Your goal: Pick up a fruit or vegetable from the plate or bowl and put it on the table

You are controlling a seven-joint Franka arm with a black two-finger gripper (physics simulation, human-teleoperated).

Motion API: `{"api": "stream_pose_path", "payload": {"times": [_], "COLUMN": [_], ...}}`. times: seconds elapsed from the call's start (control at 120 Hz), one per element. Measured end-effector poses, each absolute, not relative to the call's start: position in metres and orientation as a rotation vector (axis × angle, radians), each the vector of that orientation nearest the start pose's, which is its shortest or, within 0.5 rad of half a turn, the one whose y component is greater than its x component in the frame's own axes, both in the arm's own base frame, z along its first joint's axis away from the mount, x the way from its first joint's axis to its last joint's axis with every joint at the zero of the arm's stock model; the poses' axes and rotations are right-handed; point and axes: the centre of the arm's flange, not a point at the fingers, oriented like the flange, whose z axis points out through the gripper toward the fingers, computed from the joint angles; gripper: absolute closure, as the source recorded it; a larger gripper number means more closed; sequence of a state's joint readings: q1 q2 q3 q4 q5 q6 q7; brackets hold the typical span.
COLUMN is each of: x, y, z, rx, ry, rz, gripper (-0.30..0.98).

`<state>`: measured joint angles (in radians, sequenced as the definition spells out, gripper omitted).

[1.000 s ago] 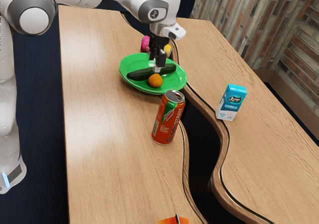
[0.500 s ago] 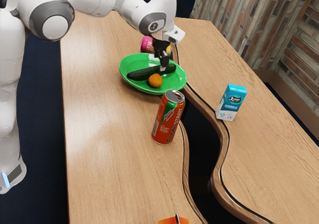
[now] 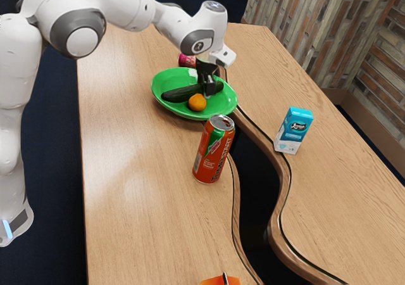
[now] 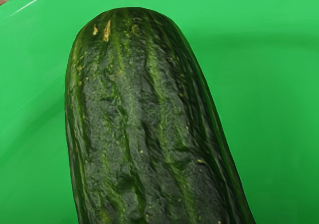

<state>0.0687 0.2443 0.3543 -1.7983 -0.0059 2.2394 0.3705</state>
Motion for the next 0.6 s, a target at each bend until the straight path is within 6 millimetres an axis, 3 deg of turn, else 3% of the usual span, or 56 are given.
{"api": "stream_pose_path", "payload": {"times": [0.217,0.4,0.483,0.6], "x": [0.593,0.608,0.62,0.628], "y": [0.248,0.245,0.215,0.135], "z": [0.444,0.527,0.571,0.624], "rx": [-2.973,-2.935,-2.927,-2.929], "ry": [-0.055,-0.037,0.034,0.214], "rz": [-0.257,-0.348,-0.401,-0.486], "gripper": [0.42,0.48,0.48,0.48]}}
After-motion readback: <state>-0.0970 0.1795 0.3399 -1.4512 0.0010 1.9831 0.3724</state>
